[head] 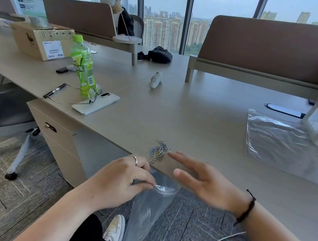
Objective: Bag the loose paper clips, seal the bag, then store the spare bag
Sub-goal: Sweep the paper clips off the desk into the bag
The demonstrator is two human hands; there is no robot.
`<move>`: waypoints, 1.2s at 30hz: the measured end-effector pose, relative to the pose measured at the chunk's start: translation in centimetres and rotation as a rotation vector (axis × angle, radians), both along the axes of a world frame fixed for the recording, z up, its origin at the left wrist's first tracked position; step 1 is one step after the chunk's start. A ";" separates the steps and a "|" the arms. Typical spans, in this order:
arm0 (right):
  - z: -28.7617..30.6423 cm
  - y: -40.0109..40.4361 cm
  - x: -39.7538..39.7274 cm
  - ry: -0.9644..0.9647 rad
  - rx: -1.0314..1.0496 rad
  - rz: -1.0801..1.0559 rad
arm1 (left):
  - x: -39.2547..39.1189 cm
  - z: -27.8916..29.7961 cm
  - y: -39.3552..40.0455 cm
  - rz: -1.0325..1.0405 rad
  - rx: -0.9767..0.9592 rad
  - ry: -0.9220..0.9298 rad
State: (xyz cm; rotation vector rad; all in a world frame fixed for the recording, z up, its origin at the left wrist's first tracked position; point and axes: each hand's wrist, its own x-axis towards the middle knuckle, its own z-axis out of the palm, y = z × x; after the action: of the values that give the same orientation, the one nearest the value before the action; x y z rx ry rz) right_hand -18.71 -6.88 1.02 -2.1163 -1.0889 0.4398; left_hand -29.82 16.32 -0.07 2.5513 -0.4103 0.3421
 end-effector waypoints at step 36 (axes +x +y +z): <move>0.3 5.9 -0.3 0.774 0.436 -0.050 | -0.6 1.0 0.5 0.010 0.005 0.004</move>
State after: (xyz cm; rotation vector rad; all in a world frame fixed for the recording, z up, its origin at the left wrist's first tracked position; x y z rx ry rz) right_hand -19.06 -0.97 1.29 -1.3862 -0.5990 0.8223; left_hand -30.46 16.79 0.92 2.5592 -0.3971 0.3397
